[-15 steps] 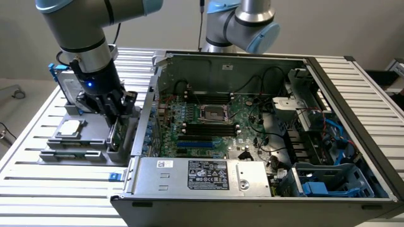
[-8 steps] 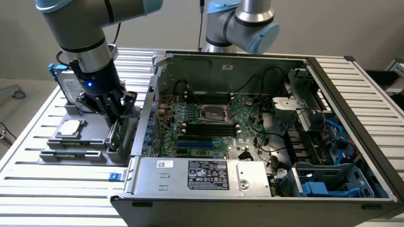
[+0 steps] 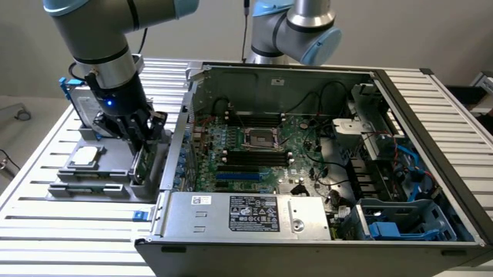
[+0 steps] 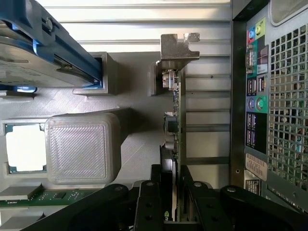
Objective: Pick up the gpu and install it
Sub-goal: 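Pick up the gpu and move the gpu toward the slot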
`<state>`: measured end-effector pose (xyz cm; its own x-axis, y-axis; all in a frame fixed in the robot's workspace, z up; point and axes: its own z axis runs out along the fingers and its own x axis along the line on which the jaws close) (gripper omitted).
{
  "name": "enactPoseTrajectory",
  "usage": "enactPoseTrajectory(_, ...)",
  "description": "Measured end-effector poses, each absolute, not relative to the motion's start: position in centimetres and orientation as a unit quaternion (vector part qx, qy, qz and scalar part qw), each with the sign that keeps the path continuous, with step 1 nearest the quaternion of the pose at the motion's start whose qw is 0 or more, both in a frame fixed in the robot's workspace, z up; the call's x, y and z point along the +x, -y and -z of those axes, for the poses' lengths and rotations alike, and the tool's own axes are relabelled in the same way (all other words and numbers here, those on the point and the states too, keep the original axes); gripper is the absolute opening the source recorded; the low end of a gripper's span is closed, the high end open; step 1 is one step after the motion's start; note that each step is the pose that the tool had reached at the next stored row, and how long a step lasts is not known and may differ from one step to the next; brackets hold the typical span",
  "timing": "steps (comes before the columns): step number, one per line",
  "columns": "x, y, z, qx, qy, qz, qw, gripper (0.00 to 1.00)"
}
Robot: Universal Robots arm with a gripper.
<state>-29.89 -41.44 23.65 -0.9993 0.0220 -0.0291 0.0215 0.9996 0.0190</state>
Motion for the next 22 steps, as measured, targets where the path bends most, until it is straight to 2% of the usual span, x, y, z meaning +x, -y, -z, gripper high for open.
enactPoseTrajectory(14, -29.9, 41.4, -26.5, 0.011, -1.0, -0.018, 0.015, 0.26)
enactPoseTrajectory(22, -29.9, 41.4, -28.4, 0.011, -0.999, -0.028, 0.015, 0.26)
